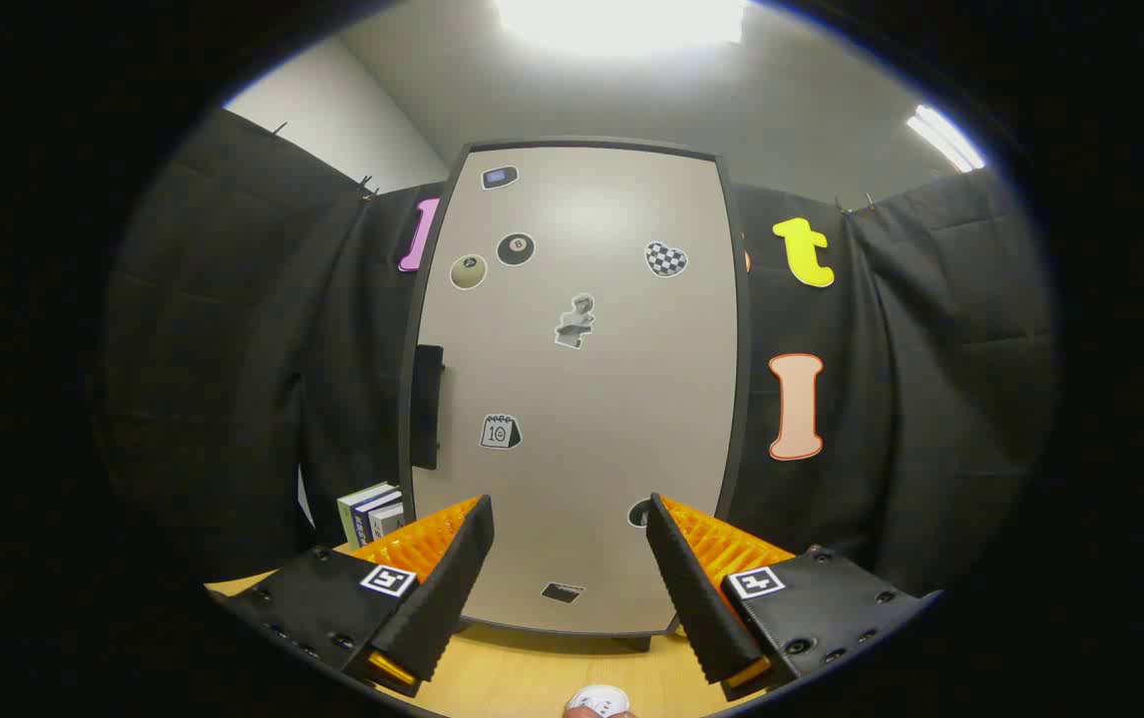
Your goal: Open the shoe cabinet door, grab the shoes and put them into the shoe cabinet, then close the shoe cabinet door.
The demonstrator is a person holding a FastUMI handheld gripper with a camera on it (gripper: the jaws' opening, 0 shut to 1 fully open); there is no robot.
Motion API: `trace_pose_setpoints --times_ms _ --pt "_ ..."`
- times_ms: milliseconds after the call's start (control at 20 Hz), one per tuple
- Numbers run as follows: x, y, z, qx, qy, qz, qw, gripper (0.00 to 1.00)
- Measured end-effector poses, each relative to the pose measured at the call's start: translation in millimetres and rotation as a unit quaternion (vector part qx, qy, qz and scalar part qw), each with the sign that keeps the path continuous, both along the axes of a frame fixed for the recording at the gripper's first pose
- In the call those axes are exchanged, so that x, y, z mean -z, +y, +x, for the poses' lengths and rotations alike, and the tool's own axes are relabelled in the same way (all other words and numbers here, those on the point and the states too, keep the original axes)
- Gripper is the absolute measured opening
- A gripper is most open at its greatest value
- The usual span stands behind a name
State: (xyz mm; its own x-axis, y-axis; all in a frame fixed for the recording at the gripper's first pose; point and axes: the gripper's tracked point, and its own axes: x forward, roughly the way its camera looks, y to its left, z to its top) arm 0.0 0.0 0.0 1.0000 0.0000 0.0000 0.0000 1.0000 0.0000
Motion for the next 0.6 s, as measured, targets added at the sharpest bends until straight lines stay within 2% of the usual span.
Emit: trace_pose_setpoints --times_ms 300,600 --pt "-6.5 4.9 -15.9 0.032 0.005 0.013 0.999 0.97" --pt "-8.3 15.1 -23.0 0.032 0.014 0.016 0.999 0.97"
